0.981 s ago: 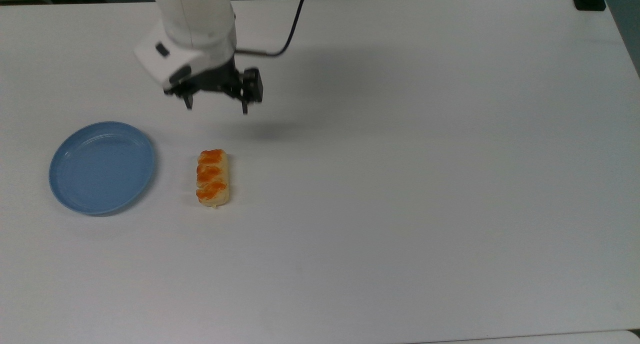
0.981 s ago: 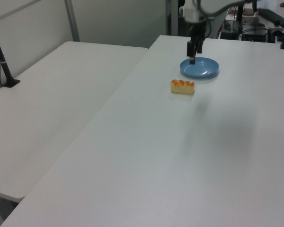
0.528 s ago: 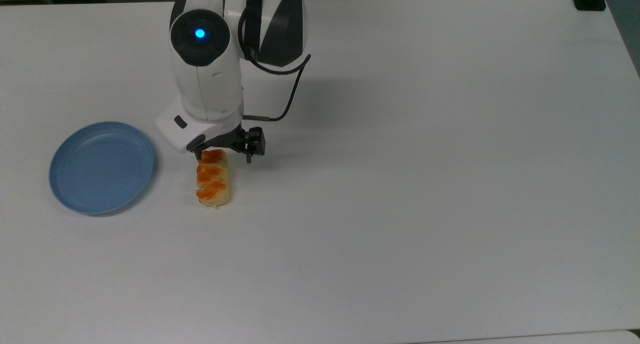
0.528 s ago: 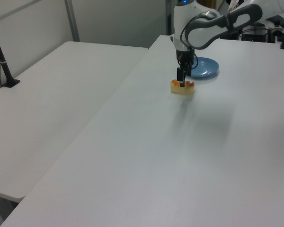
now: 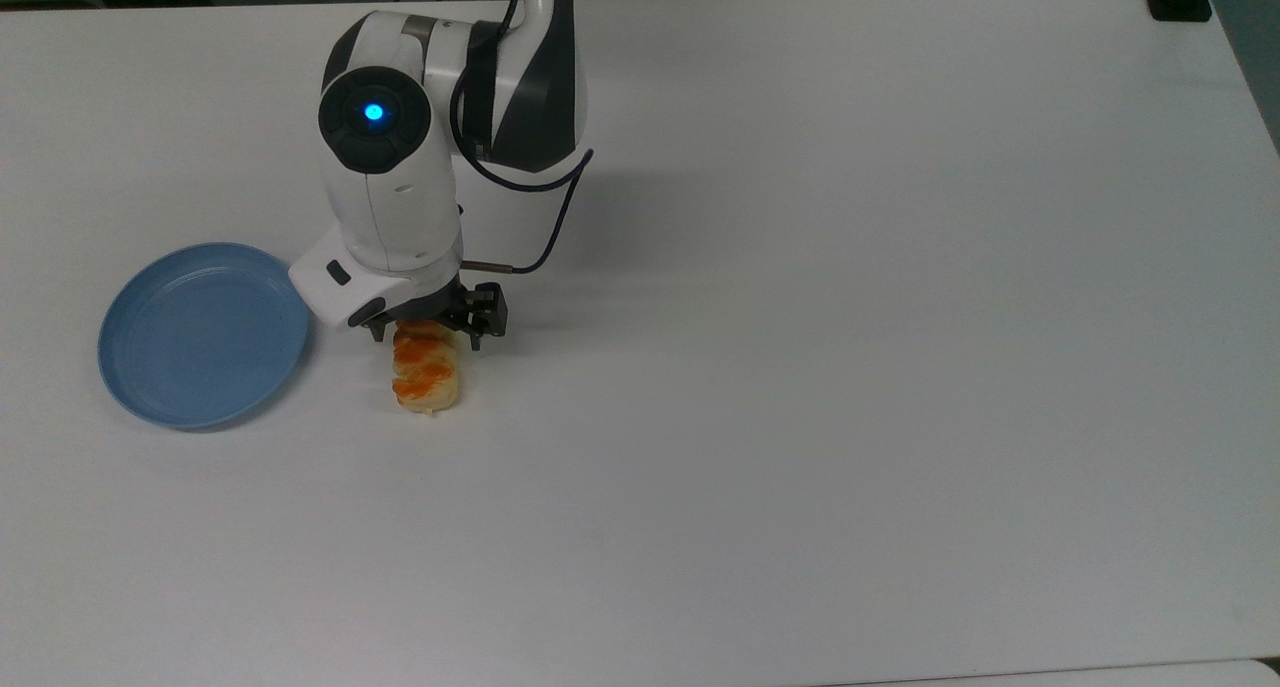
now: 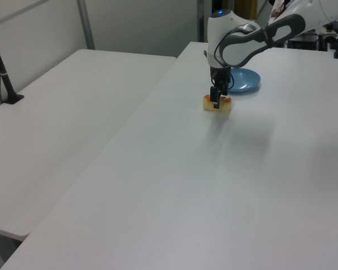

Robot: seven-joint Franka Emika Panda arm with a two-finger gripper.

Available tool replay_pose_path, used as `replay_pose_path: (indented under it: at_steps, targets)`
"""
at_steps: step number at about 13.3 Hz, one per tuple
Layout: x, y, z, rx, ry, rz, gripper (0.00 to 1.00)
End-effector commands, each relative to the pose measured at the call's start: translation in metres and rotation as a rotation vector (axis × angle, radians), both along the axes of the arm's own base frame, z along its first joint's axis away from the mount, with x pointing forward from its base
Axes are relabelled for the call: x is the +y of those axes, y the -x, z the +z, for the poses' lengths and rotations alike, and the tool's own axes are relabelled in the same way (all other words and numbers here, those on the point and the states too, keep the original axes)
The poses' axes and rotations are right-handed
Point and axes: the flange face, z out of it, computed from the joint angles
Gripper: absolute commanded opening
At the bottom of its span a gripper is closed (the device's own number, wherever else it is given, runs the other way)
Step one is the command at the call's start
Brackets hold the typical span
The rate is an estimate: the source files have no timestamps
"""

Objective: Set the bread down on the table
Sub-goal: 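Close the gripper fingers around the bread roll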

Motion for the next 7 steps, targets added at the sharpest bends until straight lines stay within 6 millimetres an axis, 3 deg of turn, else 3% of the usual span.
replay_pose_path:
  at_steps: [1,5,7]
  targets:
    - [0.0022,-0.0067,0.0013,-0.049,0.013,-0.003,1.00]
    - [0.0012,-0.0066,0.0013,-0.049,0.015,-0.002,0.97]
    - [0.0021,-0.0063,-0.0005,-0.045,0.015,0.000,0.84]
